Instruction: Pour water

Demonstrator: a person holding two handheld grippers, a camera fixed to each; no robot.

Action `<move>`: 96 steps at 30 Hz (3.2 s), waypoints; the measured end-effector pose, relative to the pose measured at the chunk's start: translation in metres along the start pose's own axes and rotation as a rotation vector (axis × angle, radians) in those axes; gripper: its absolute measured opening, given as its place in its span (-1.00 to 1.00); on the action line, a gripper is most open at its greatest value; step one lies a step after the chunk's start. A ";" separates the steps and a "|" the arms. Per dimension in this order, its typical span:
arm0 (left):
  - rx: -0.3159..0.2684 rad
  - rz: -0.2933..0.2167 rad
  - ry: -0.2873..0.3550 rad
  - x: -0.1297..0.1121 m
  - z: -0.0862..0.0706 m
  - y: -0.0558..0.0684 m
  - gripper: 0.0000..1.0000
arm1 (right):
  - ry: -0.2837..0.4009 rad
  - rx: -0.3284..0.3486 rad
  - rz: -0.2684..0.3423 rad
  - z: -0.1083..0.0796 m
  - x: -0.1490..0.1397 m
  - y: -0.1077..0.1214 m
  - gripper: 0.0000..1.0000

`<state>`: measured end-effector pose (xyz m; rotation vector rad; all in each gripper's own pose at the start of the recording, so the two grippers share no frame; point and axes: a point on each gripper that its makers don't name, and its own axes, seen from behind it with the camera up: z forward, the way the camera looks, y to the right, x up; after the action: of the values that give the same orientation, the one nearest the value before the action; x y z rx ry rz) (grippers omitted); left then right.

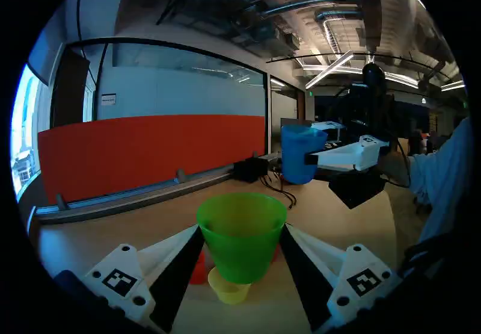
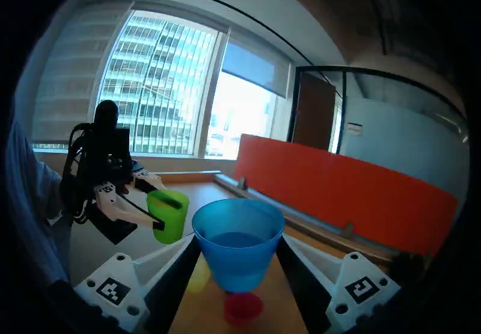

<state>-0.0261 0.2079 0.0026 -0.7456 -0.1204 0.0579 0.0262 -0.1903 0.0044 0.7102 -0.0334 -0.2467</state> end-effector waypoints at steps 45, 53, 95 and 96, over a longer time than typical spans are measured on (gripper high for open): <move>-0.068 0.024 0.020 0.017 0.020 0.037 0.69 | 0.074 -0.047 -0.561 0.040 0.106 0.025 0.74; -0.078 0.032 0.029 0.024 0.021 0.041 0.69 | 0.069 -0.063 -0.665 0.046 0.117 0.028 0.74; -0.100 0.028 0.037 0.029 0.025 0.047 0.68 | 0.060 -0.129 -0.950 0.058 0.136 0.043 0.74; -0.100 0.028 0.038 0.029 0.025 0.047 0.68 | 0.060 -0.130 -0.956 0.058 0.137 0.043 0.74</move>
<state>-0.0008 0.2621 -0.0081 -0.8482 -0.0774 0.0650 0.1614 -0.2278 0.0689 0.5593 0.3855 -1.1302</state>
